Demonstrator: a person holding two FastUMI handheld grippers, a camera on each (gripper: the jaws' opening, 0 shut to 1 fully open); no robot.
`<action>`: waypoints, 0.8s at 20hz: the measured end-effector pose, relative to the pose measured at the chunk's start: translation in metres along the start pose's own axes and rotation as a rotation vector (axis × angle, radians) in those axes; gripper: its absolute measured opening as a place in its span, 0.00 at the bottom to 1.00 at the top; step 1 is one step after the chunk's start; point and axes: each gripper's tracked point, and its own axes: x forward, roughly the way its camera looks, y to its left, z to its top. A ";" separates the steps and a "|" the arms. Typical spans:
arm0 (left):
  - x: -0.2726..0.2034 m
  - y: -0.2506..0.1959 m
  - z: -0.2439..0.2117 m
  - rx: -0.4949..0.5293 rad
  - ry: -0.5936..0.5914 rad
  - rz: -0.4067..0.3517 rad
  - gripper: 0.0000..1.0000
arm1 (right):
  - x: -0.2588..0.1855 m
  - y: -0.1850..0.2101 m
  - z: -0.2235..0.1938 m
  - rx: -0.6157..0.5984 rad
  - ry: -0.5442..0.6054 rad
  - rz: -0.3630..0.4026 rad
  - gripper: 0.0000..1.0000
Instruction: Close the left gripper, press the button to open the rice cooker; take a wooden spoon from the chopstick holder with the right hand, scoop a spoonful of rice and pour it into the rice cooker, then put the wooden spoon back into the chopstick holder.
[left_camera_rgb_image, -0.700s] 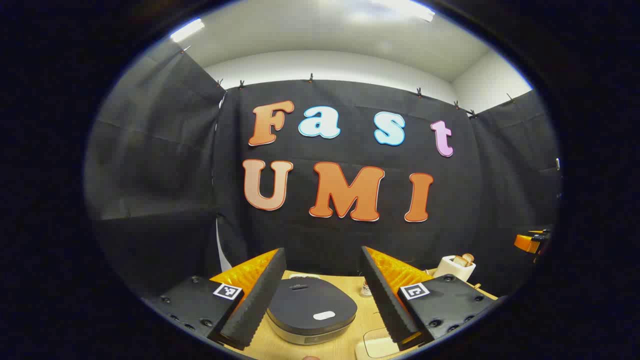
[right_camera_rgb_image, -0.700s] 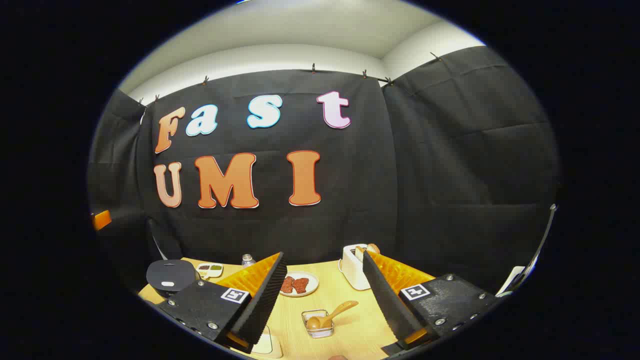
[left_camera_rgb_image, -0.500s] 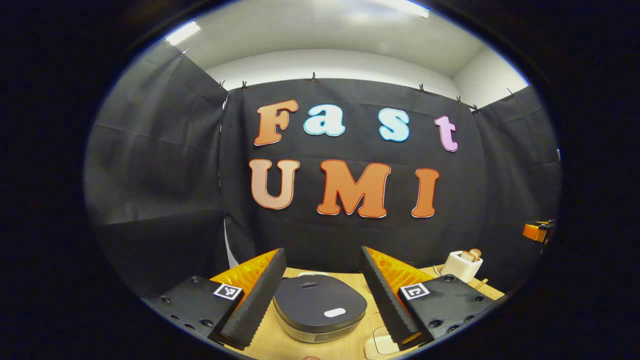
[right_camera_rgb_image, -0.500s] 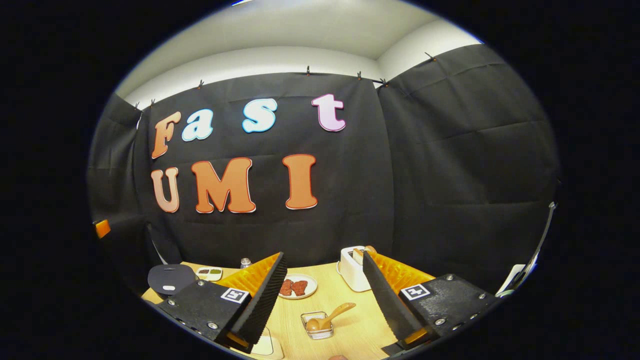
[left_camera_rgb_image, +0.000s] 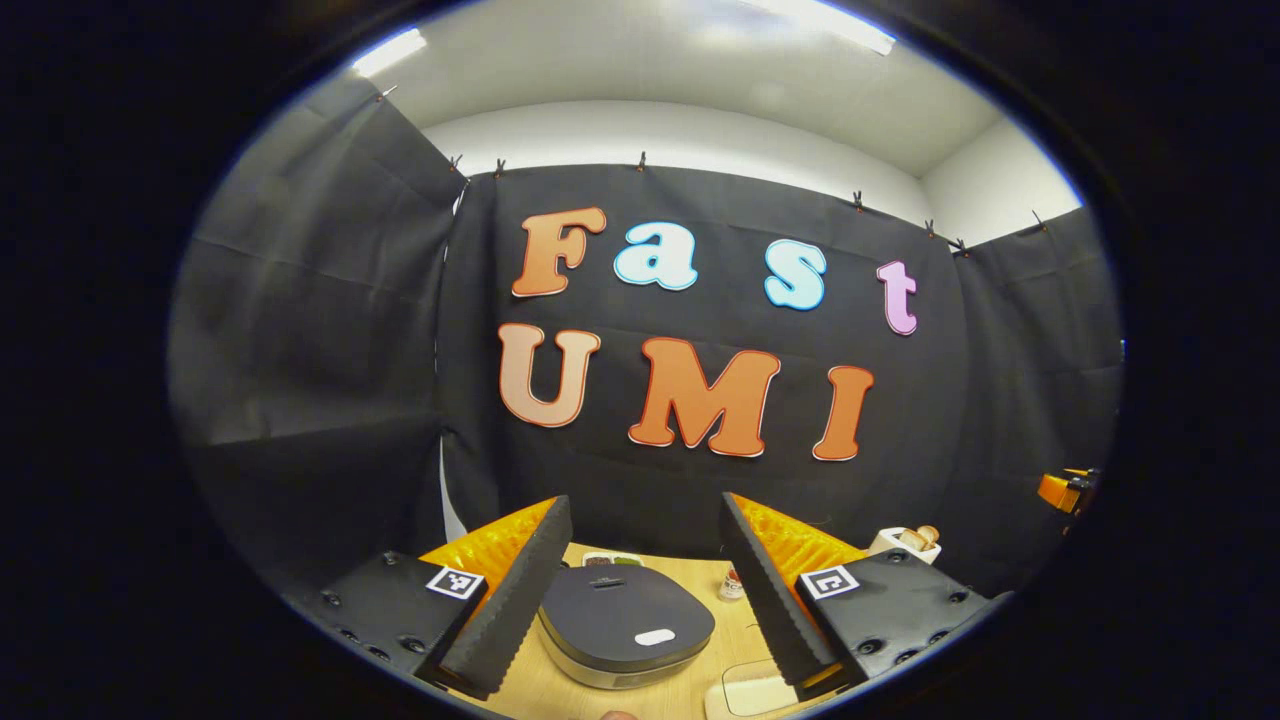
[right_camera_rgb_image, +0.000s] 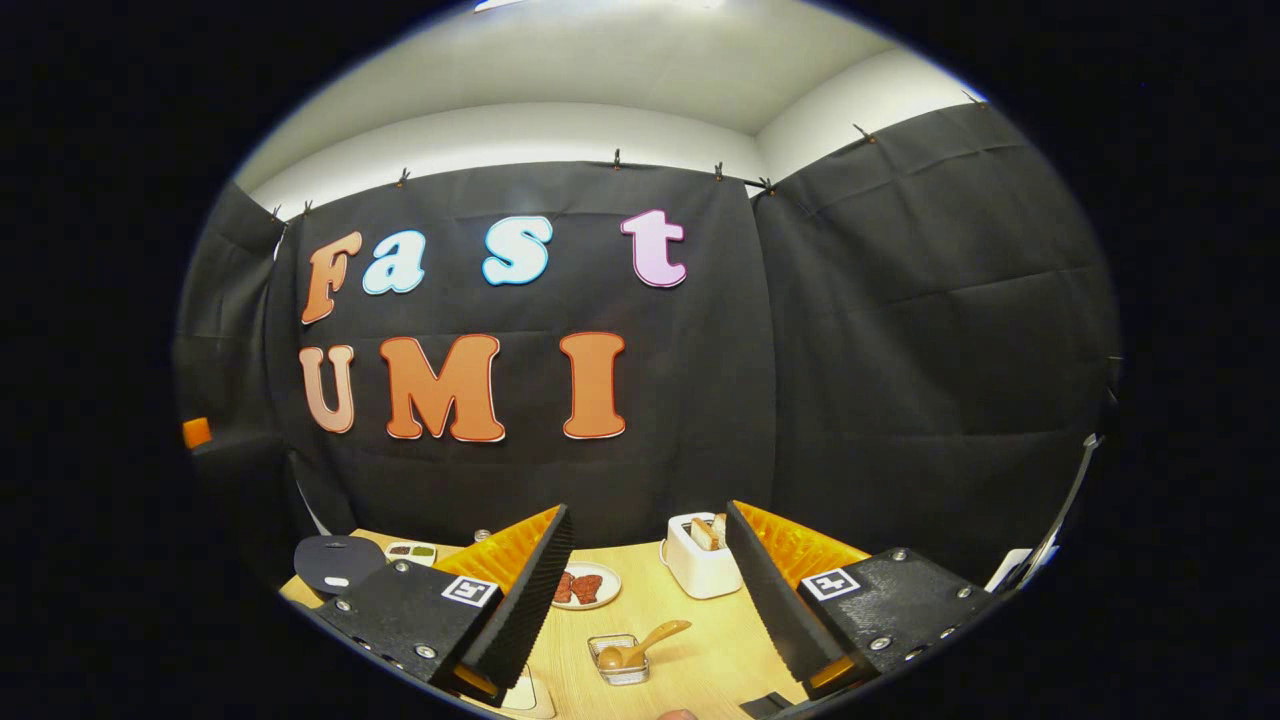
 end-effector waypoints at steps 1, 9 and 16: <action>-0.001 0.003 0.002 0.019 -0.006 0.012 0.99 | -0.001 -0.002 0.001 -0.004 -0.002 -0.004 0.95; -0.008 0.011 -0.009 0.021 0.014 0.034 0.98 | -0.003 0.004 -0.005 -0.003 0.017 0.011 1.00; -0.003 0.004 -0.026 0.015 0.062 0.002 0.76 | -0.006 0.006 -0.009 -0.001 0.028 0.016 0.95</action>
